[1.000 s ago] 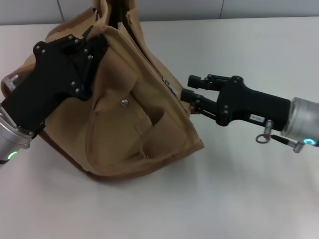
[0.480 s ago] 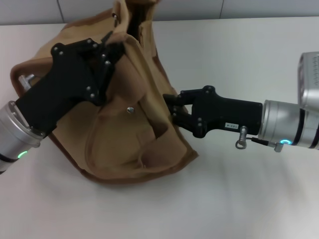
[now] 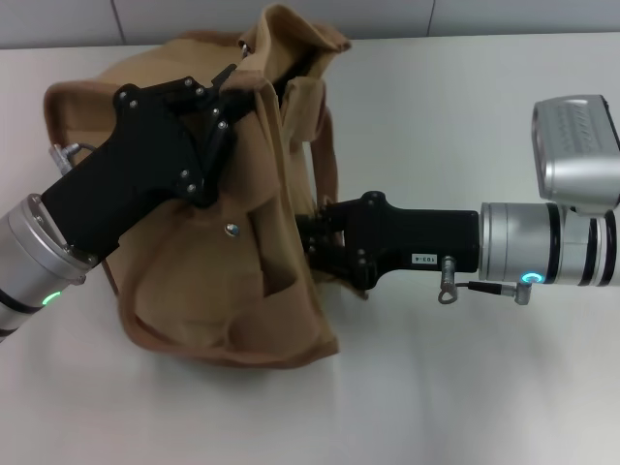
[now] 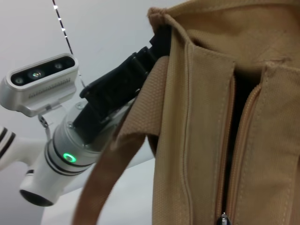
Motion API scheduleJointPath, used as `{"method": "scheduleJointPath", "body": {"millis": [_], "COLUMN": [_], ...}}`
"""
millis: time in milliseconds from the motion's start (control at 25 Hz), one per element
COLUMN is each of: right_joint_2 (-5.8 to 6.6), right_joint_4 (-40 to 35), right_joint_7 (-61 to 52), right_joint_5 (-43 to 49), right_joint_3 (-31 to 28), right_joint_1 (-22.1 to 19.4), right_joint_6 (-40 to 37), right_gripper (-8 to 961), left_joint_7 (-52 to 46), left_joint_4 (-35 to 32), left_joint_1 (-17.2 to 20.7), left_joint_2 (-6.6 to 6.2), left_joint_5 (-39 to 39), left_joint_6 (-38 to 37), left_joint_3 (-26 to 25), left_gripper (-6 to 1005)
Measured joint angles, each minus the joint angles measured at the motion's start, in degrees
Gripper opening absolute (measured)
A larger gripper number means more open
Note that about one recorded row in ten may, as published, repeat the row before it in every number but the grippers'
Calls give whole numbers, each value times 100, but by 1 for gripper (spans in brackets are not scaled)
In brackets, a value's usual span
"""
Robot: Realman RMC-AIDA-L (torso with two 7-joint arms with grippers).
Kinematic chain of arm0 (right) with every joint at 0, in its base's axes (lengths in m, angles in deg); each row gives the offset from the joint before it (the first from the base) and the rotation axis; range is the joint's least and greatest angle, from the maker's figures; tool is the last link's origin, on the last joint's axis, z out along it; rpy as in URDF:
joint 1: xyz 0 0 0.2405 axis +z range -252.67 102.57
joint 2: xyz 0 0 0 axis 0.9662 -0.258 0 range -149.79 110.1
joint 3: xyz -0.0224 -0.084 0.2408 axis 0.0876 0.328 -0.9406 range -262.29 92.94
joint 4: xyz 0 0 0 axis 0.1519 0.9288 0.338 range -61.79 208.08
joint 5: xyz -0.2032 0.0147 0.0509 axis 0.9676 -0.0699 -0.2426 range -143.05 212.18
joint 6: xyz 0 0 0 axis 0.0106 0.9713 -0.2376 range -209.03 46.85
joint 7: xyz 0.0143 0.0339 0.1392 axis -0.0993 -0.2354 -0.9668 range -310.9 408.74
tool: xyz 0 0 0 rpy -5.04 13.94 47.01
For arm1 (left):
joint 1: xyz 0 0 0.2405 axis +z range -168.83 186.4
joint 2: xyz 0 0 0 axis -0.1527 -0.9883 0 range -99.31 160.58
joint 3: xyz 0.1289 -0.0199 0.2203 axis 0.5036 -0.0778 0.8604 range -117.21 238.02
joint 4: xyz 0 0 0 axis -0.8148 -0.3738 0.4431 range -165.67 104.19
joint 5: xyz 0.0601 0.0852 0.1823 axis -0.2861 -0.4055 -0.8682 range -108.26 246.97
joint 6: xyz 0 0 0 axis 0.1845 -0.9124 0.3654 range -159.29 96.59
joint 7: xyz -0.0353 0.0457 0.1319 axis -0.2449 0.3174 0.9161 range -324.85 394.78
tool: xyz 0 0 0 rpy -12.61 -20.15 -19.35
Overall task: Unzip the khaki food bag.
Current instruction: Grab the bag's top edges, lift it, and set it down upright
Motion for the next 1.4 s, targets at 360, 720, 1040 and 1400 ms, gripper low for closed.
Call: {"method": "scheduleJointPath", "body": {"millis": [360, 720, 1040, 1400], "right_joint_2": [26, 60, 70, 61], "right_joint_4": [-229, -529, -527, -496], "right_joint_7": [-843, -1933, -2179, -2221], "right_joint_5": [-8, 28, 268, 285], "right_joint_3": [150, 207, 203, 203], "right_joint_1": [15, -24, -48, -118], "right_joint_6": [-220, -511, -476, -521], "right_gripper": [200, 199, 199, 197], "left_joint_7": [51, 127, 132, 140], "left_joint_4": [-2, 5, 46, 53], "left_joint_1": [-18, 30, 43, 45], "left_joint_2": [0, 0, 0, 0], "left_joint_5": [7, 7, 6, 5], "left_joint_6": [59, 49, 26, -5], "left_joint_3": [105, 166, 191, 240], "left_gripper": [123, 127, 132, 136]}}
